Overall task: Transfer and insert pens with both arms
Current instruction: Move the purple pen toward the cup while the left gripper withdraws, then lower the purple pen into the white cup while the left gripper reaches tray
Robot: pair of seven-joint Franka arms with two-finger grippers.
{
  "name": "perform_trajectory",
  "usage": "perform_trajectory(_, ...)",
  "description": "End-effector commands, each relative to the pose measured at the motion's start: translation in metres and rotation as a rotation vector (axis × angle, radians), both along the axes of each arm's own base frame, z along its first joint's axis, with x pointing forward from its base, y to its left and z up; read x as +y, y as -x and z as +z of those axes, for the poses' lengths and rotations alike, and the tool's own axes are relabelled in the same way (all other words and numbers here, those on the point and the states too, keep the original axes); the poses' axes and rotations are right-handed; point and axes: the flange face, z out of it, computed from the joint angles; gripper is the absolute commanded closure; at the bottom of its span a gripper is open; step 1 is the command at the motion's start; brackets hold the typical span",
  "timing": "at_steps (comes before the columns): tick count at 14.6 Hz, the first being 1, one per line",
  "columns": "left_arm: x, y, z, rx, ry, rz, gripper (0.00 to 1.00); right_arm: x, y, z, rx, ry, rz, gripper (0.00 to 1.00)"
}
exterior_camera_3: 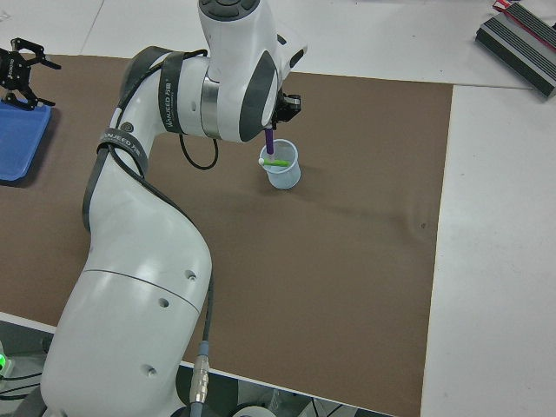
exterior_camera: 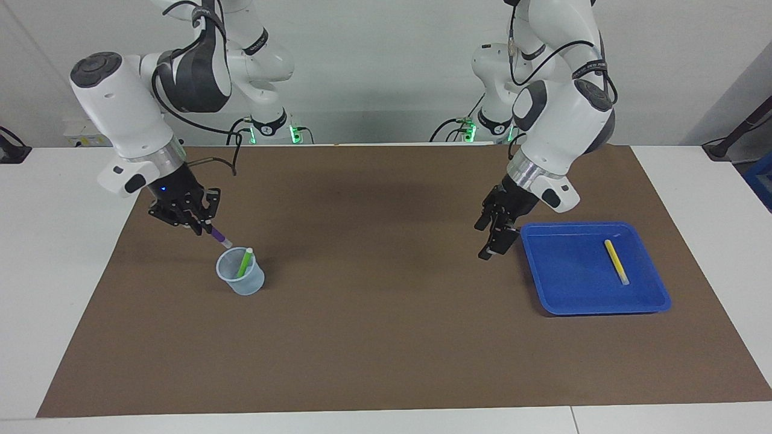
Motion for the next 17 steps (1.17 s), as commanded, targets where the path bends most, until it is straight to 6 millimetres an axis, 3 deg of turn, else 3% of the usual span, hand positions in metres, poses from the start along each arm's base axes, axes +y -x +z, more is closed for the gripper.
perform_trajectory(1,0.047,0.015,-0.005,-0.013,-0.064,-0.233,0.06,-0.002,-0.012,-0.018,-0.007,0.018,0.019,1.0)
perform_trajectory(3,0.098,0.018,-0.009,-0.031,-0.091,-0.44,0.04,0.0,-0.017,-0.026,-0.017,0.031,0.024,1.0)
perform_trajectory(6,0.153,0.02,-0.012,-0.071,-0.103,-0.668,0.03,0.002,-0.024,-0.04,-0.02,0.032,0.023,1.0)
perform_trajectory(11,0.182,0.022,-0.022,-0.092,-0.329,-1.022,0.0,0.004,-0.026,-0.072,-0.015,0.023,-0.016,0.99)
perform_trajectory(13,0.221,0.021,-0.032,-0.123,-0.366,-1.086,0.0,0.004,-0.027,-0.076,-0.01,0.019,-0.04,0.35)
perform_trajectory(14,0.227,0.022,-0.039,-0.141,-0.382,-1.114,0.0,0.004,-0.027,-0.074,-0.01,0.019,-0.042,0.0)
perform_trajectory(17,0.237,0.018,-0.058,-0.127,-0.487,-1.263,0.0,0.003,-0.027,-0.068,-0.007,0.02,-0.043,0.0)
